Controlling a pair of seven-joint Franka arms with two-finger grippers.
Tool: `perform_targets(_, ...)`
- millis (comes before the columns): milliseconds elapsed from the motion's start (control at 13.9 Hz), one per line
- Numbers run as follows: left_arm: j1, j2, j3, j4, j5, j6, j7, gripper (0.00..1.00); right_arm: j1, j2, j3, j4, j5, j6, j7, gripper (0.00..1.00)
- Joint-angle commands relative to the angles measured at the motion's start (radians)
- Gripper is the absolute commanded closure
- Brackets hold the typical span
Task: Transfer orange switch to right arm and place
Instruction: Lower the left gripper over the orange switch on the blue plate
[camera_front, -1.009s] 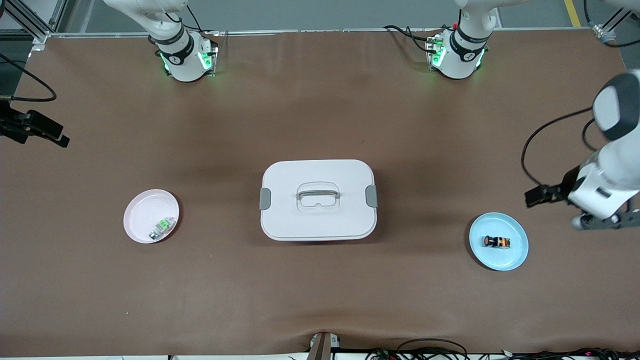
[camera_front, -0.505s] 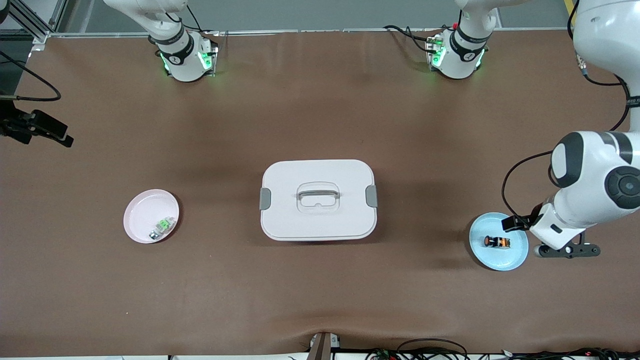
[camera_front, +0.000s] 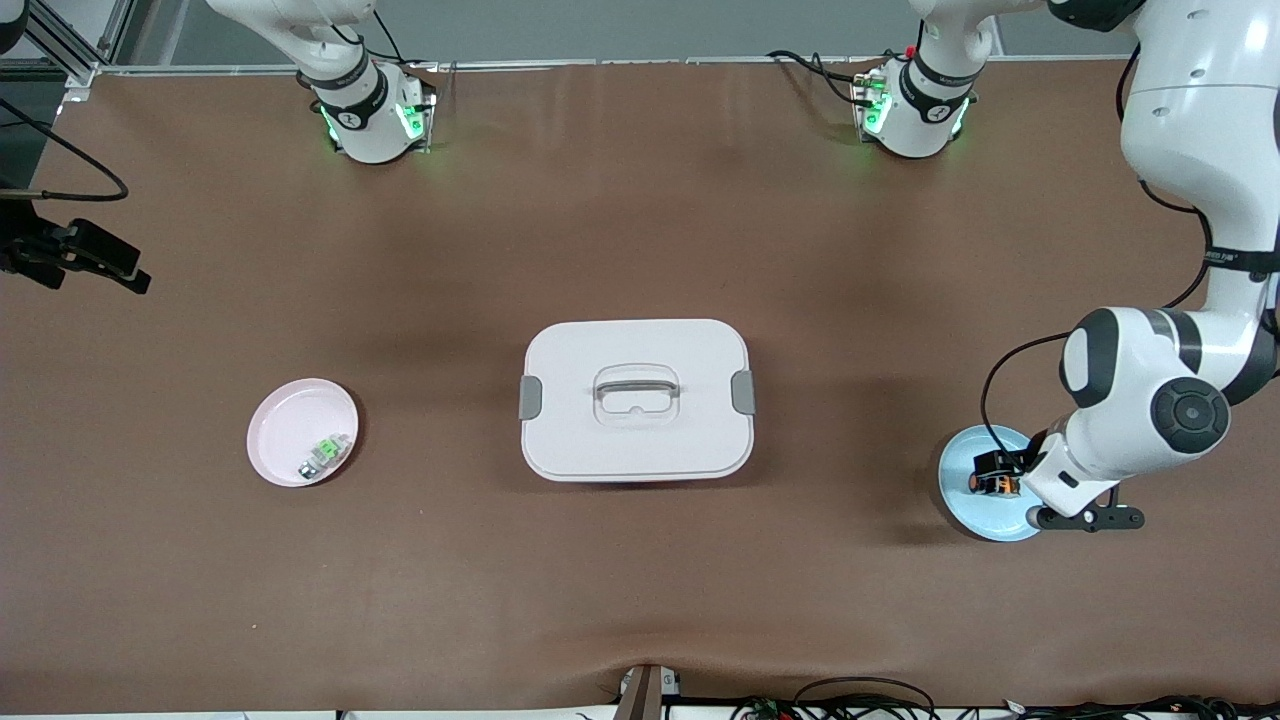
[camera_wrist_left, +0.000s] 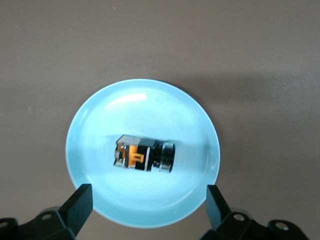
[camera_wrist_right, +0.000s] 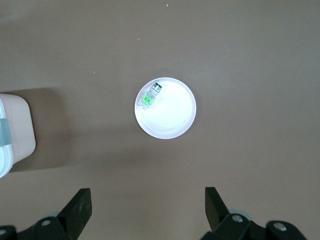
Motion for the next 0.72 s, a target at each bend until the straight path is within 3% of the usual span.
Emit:
perform_targets(0, 0.014, 0.031, -0.006, 0.013, 0.023, 0.035, 0.018, 0.00, 0.003, -0.007, -0.001, -0.005, -0.017, 0.002, -0.050, 0.00)
perform_targets(649, 0.047, 0.081, -0.007, 0.015, 0.012, 0.099, 0.069, 0.00, 0.000, -0.007, -0.003, -0.005, -0.010, 0.012, -0.050, 0.00)
